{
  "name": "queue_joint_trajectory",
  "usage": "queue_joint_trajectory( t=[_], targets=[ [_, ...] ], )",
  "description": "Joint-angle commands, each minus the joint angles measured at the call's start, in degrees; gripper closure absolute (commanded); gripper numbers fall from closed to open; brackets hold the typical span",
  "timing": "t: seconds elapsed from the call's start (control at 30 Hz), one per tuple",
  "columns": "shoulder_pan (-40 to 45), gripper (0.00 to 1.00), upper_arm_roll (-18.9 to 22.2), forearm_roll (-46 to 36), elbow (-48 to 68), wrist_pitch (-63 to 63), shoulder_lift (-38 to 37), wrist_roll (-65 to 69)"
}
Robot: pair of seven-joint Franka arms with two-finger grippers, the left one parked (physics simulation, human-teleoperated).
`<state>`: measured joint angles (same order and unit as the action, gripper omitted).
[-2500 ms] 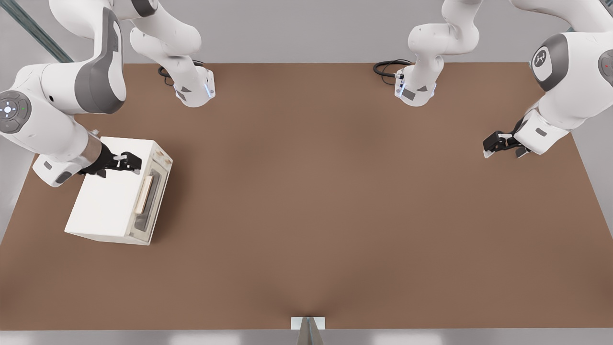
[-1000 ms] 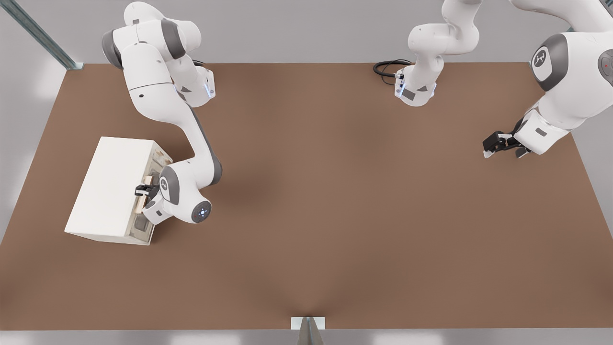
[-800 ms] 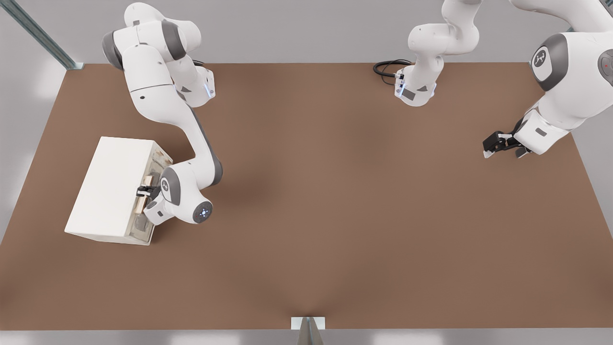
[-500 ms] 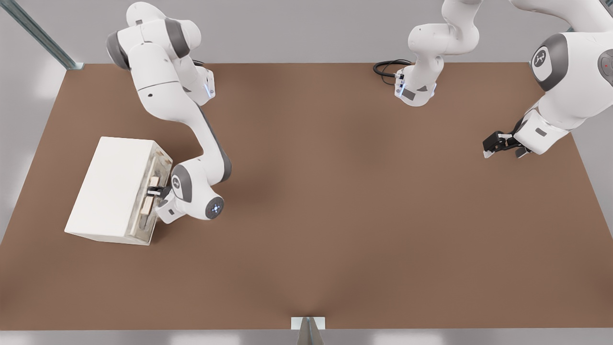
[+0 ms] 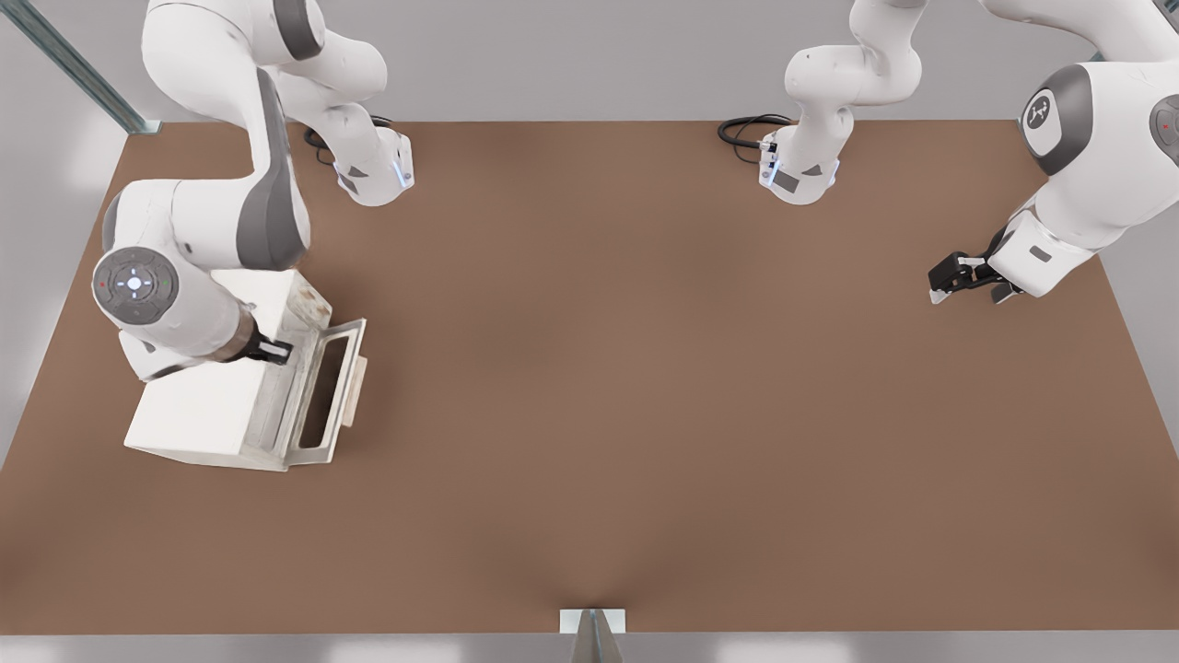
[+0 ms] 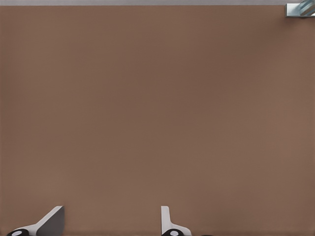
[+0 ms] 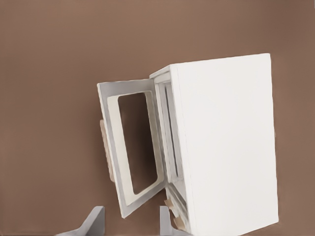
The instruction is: Keep left arm still and open the oven door with right arm
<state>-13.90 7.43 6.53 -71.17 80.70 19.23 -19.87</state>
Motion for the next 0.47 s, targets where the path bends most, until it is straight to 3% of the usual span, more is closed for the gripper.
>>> queue_joint_trajectory(
  t=[0.0,0.43],
  targets=[
    [-0.2,0.0,0.9,-7.3,1.1,1.6,-0.5,20.7],
    [3.5,0.0,1.0,-7.5,1.4,1.1,-2.5,26.5]
  ],
)
